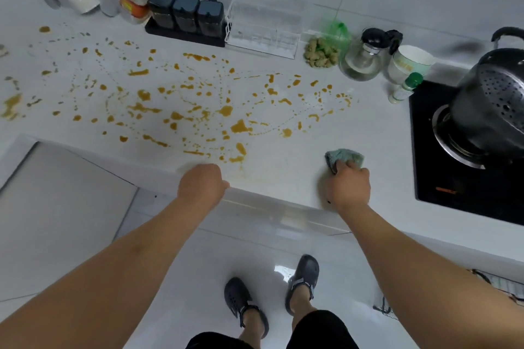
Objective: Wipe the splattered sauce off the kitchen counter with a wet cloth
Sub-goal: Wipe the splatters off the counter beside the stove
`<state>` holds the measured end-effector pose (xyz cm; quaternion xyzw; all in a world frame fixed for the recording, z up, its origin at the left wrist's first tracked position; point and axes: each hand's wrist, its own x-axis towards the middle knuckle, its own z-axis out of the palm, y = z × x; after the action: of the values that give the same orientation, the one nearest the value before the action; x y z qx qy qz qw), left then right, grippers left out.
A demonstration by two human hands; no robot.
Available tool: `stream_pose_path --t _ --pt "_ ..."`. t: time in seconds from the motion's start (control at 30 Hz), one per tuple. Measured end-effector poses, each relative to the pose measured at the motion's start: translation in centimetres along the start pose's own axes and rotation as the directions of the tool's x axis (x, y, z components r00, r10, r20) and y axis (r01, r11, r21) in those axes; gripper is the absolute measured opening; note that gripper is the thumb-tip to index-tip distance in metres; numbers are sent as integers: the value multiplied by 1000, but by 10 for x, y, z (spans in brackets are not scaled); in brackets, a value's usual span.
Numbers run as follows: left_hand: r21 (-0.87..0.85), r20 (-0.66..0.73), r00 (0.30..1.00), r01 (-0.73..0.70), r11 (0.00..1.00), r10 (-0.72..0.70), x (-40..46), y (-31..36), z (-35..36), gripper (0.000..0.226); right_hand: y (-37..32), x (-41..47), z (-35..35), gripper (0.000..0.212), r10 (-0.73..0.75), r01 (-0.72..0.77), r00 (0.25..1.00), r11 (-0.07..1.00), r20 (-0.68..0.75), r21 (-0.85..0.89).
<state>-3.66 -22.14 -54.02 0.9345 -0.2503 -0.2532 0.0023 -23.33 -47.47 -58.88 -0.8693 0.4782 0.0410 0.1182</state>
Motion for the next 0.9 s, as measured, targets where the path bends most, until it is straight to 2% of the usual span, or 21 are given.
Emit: stream_pose_path --t 0.1,0.17,0.23,0.33,0.47,0.57,0.67,0.73,0.83,0.87,0.9 --pt "-13 -72 997 -16 1000 15 -7 -22 13 11 -65 -6 13 38 -121 121 992 993 24 7" --pt "12 -62 998 -18 1000 18 -9 -33 20 29 -105 -17 19 41 -176 175 982 984 61 23" --pt "47 7 999 -44 998 43 -9 -41 23 44 -141 -32 24 45 -196 183 974 976 109 120" --pt "106 50 996 -79 991 74 -6 -45 22 42 -179 -57 31 49 -233 195 958 956 165 219" --pt "162 81 994 -88 983 76 -1 -43 18 36 -188 -74 35 43 -446 429 871 895 208 120" --pt "180 111 992 -79 981 59 0 -39 19 47 -146 -62 29 42 -494 495 845 867 204 48" --pt "243 133 989 -91 966 59 -3 -37 22 63 -68 -38 14 39 -341 349 929 937 141 -32" --pt "282 133 988 -118 952 83 -4 -41 24 69 -19 -20 -5 40 -121 126 987 991 110 -39" --pt "286 137 984 -146 947 110 -4 -46 25 75 3 -4 -18 40 222 -223 969 975 108 -3" --pt "287 138 984 -153 946 117 -4 -47 26 77 -9 -5 -16 40 258 -262 960 965 106 19" --pt "287 139 983 -155 945 119 -4 -47 26 79 -28 -8 -12 42 232 -237 966 971 111 32"
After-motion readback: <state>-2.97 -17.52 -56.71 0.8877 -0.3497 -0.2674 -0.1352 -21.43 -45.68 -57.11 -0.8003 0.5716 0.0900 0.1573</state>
